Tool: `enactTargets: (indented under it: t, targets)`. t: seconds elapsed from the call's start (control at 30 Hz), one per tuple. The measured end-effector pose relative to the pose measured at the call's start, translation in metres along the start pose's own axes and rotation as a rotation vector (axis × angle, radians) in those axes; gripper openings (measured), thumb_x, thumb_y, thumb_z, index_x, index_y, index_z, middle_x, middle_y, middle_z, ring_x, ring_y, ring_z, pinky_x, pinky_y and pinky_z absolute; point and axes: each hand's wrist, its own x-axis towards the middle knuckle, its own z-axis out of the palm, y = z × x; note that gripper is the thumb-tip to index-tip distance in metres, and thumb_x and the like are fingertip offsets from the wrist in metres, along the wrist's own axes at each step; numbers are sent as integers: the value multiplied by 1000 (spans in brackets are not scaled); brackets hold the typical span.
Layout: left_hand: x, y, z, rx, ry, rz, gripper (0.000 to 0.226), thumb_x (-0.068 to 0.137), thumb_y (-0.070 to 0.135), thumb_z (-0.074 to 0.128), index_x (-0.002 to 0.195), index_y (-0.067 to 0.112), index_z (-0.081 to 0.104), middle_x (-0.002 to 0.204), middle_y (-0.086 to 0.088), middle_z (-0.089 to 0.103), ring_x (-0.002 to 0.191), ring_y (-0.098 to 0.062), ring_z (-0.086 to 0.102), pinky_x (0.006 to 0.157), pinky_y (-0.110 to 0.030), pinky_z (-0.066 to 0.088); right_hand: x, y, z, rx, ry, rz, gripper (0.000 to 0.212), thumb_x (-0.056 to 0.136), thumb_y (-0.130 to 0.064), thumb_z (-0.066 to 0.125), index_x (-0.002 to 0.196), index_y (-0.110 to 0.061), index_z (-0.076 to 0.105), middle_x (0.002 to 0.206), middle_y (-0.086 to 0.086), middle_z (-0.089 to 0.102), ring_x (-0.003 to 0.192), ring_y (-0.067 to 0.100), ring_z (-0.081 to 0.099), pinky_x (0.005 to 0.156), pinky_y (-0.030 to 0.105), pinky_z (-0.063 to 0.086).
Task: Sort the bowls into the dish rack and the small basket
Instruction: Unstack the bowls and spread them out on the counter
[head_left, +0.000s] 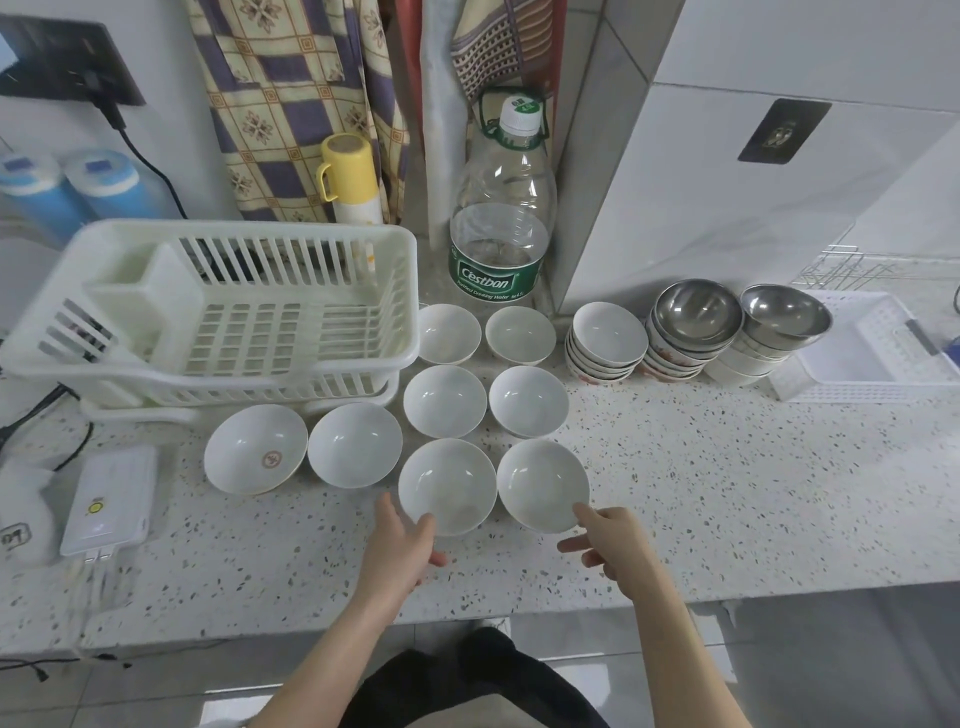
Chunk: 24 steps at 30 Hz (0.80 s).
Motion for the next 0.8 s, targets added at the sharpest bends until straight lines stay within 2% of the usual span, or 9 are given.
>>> enactTargets:
  t: [0.07, 0.13, 0.2, 0.23, 0.4, 0.5, 0.6, 0.7, 0.8]
  targets:
    - [-7, -3, -1, 15, 43, 57, 71, 97, 23, 50, 153, 31, 7, 122, -19, 62, 38, 1, 56, 39, -16, 39, 1, 2, -5, -51, 62, -10, 27, 98, -24, 46, 76, -9, 51, 61, 4, 74, 34, 11, 40, 36, 17, 25]
    - [-14, -2, 2, 19, 94, 117, 70, 97, 23, 52, 153, 31, 10, 106, -13, 70, 45, -2, 60, 42, -17, 42, 4, 3, -13, -75, 130, -49, 36, 97, -20, 44, 63, -10, 41, 57, 3, 72, 34, 12, 35, 37, 18, 25]
    - [-17, 3, 7, 9, 138, 170, 62, 97, 23, 53, 149, 31, 21, 80, -6, 72, 50, -6, 57, 47, -22, 44, 10, 2, -22, -84, 179, -82, 44, 96, -16, 43, 53, -12, 33, 56, 2, 71, 36, 14, 29, 39, 18, 24]
    - [-16, 9, 10, -8, 154, 184, 54, 97, 24, 53, 145, 33, 28, 74, -4, 70, 52, -7, 55, 49, -24, 43, 13, 1, -26, -85, 196, -96, 45, 95, -15, 42, 52, -13, 31, 56, 1, 71, 37, 15, 26, 40, 18, 23]
    - [-4, 55, 47, -73, 181, 274, 25, 97, 25, 53, 117, 39, 54, 69, 5, 68, 60, 1, 59, 59, -25, 43, 37, -26, -61, -39, 224, -215, 44, 95, -13, 42, 52, -12, 36, 64, 3, 74, 35, 12, 24, 41, 20, 22]
    - [13, 89, 81, -161, 169, 297, 13, 98, 30, 56, 108, 31, 62, 64, 5, 68, 50, 2, 54, 57, -23, 43, 52, -48, -87, 24, 186, -278, 25, 95, -15, 45, 74, -14, 59, 64, -1, 73, 42, 14, 35, 43, 23, 29]
    - [42, 125, 118, -197, 144, 264, 18, 96, 36, 57, 110, 27, 62, 63, 5, 67, 39, 2, 47, 51, -24, 39, 67, -62, -109, 60, 132, -313, 20, 96, -19, 47, 106, -16, 64, 68, -4, 74, 45, 12, 42, 43, 22, 36]
    - [72, 159, 150, -182, 65, 233, 35, 95, 38, 56, 126, 25, 51, 67, 5, 69, 33, -2, 40, 41, -20, 35, 81, -71, -125, 63, 84, -314, 27, 97, -19, 48, 119, -15, 62, 73, -4, 74, 47, 11, 44, 42, 19, 38]
    - [98, 184, 171, -52, 64, 202, 63, 93, 47, 54, 147, 28, 28, 83, -2, 73, 36, -2, 43, 36, -17, 33, 92, -76, -133, 46, 44, -309, 31, 97, -19, 47, 123, -14, 62, 77, -3, 74, 49, 12, 45, 46, 21, 41]
